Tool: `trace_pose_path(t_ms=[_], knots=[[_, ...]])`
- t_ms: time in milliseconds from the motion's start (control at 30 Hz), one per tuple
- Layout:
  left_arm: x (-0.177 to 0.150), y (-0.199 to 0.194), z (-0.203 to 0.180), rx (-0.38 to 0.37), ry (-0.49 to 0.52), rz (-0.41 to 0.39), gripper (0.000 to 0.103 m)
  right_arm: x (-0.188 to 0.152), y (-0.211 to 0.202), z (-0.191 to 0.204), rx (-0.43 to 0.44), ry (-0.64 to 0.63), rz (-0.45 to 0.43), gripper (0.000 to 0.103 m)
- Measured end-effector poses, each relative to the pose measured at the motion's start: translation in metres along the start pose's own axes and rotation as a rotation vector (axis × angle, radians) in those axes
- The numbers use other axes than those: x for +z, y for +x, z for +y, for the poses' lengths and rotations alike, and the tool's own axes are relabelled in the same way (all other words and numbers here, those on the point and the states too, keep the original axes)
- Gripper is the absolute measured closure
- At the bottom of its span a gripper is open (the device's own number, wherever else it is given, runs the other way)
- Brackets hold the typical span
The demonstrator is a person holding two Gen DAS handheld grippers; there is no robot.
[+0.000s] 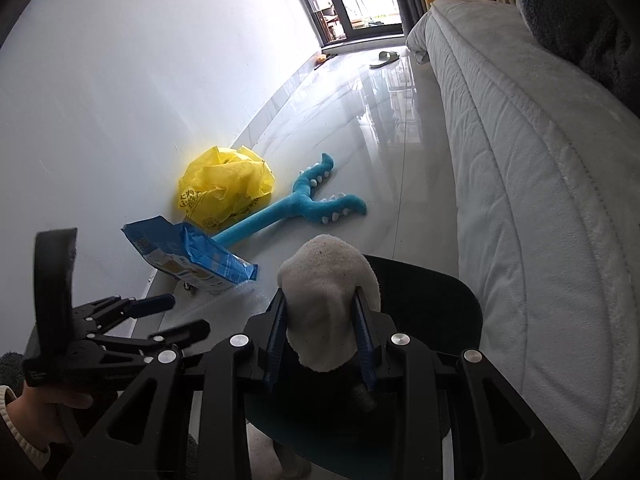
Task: Collect trash
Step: 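Open the left tool over the bin while the right tool lowers the sock and opens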
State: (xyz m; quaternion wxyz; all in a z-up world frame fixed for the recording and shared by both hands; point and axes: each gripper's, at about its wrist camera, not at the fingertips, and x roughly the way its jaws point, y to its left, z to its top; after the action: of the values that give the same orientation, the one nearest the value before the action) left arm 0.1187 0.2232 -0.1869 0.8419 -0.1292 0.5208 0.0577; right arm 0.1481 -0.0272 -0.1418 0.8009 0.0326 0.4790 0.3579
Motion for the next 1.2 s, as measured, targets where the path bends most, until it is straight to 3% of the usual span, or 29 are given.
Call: trace_pose_path(t_ms=[300,667,767,867,900,1033,1200], knots=[[0.020,-0.052,0.003,-0.029,0.013,-0.178,0.024,-0.012,0.048,0.003,-0.042,-0.009,0.132,0.071],[0.036,-0.105,0.000,-0.084,0.001,-0.342,0.029,-0.029,0.082,0.006,-0.097,-0.052,0.252,0.069],[0.039,-0.115,-0.001,-0.092,-0.014,-0.371,0.030,-0.033,0.086,0.002,-0.126,-0.056,0.273,0.064],[0.037,-0.127,-0.005,-0.087,-0.011,-0.396,0.031,-0.040,0.088,-0.004,-0.144,-0.050,0.299,0.046],[0.036,-0.130,-0.008,-0.081,-0.005,-0.404,0.031,-0.041,0.089,-0.005,-0.149,-0.040,0.312,0.046],[0.030,-0.149,-0.023,-0.050,0.050,-0.448,0.031,-0.039,0.070,0.001,-0.130,-0.030,0.285,0.044],[0.017,-0.175,-0.043,-0.022,0.117,-0.504,0.030,-0.030,0.010,0.016,-0.115,-0.033,0.168,0.035]])
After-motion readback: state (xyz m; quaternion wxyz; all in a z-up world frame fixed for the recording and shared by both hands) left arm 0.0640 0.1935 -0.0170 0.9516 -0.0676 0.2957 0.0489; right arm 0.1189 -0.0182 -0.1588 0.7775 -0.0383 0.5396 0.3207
